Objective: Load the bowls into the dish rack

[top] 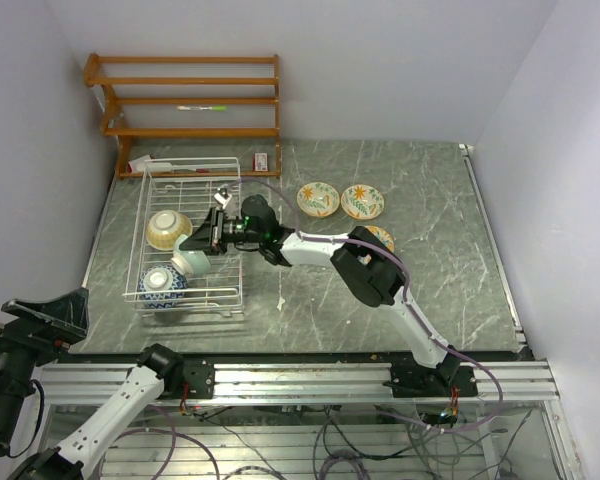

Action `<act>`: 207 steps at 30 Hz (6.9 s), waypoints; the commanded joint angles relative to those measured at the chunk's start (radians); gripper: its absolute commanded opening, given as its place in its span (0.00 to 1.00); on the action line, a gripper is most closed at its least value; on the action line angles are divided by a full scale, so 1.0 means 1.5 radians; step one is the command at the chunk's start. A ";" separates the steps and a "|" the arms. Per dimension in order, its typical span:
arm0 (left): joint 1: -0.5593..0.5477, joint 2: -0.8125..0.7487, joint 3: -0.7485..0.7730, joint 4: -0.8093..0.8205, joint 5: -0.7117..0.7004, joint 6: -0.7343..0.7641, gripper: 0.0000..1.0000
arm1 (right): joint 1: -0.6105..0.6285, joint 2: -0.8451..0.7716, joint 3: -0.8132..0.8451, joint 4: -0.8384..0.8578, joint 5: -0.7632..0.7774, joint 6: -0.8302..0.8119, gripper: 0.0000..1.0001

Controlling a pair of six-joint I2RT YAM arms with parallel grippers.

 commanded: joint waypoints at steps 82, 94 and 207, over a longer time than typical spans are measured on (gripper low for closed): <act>-0.018 0.008 -0.016 0.010 -0.017 -0.003 0.99 | 0.013 -0.068 0.264 -0.822 0.475 -0.573 0.62; -0.018 0.010 -0.018 0.007 -0.015 -0.013 0.99 | 0.031 0.013 0.327 -0.742 0.306 -0.549 0.59; -0.028 -0.006 -0.114 0.039 -0.044 -0.032 0.99 | -0.191 -0.261 0.119 -0.728 0.411 -0.745 0.00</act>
